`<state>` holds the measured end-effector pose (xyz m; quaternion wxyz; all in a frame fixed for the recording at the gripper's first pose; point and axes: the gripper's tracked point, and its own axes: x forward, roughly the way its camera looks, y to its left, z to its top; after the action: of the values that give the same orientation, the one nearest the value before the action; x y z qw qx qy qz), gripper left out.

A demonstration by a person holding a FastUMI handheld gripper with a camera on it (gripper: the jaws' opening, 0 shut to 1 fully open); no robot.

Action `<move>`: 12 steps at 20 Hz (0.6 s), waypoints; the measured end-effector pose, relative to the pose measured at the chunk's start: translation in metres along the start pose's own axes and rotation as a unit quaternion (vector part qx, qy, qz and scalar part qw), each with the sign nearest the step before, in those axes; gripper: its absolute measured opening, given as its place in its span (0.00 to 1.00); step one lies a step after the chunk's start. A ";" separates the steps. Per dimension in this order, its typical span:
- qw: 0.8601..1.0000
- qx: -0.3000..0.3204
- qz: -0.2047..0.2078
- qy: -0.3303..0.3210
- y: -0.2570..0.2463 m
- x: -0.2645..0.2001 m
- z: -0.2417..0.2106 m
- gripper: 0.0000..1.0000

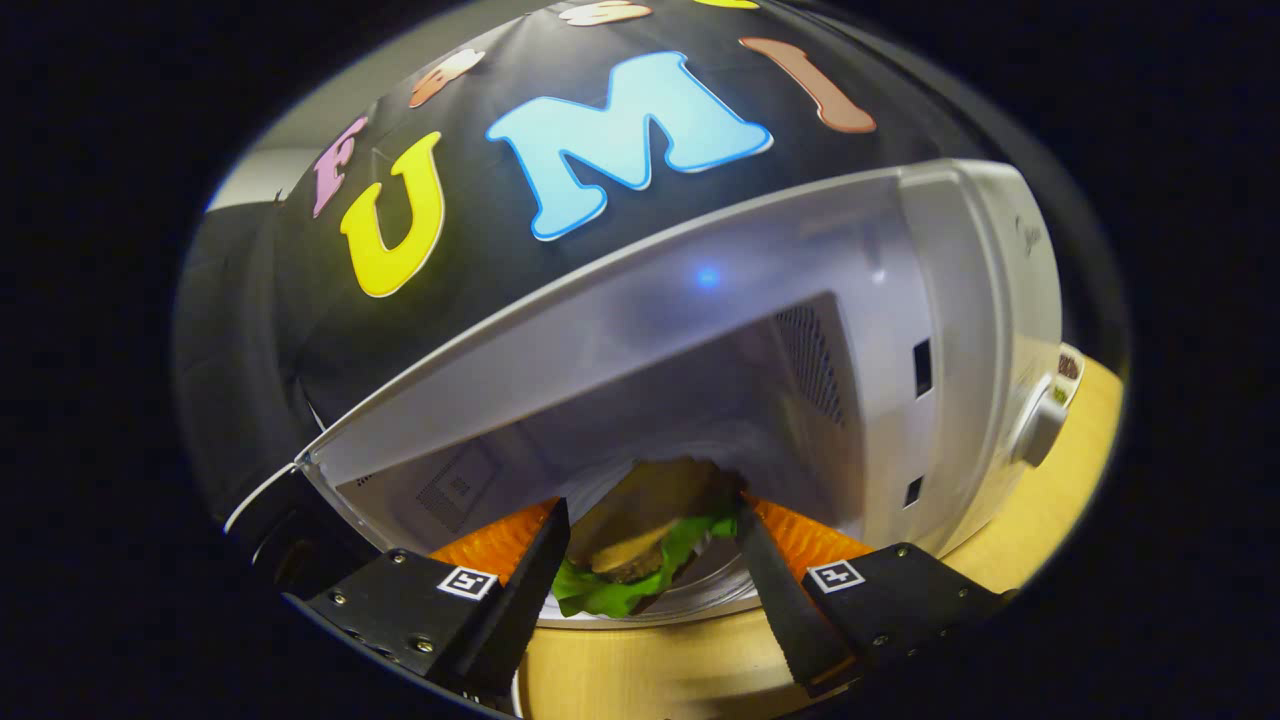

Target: Open the microwave, put the food inside, and close the microwave door.

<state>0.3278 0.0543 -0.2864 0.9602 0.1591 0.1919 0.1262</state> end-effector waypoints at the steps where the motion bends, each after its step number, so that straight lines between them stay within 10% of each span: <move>1: 1.000 -0.018 -0.002 -0.008 -0.001 -0.008 0.007 0.97; 12: 0.993 -0.063 0.085 -0.061 0.074 -0.176 0.070 0.97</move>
<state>0.1852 0.0505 -0.1410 0.9639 0.1213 0.1107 0.2095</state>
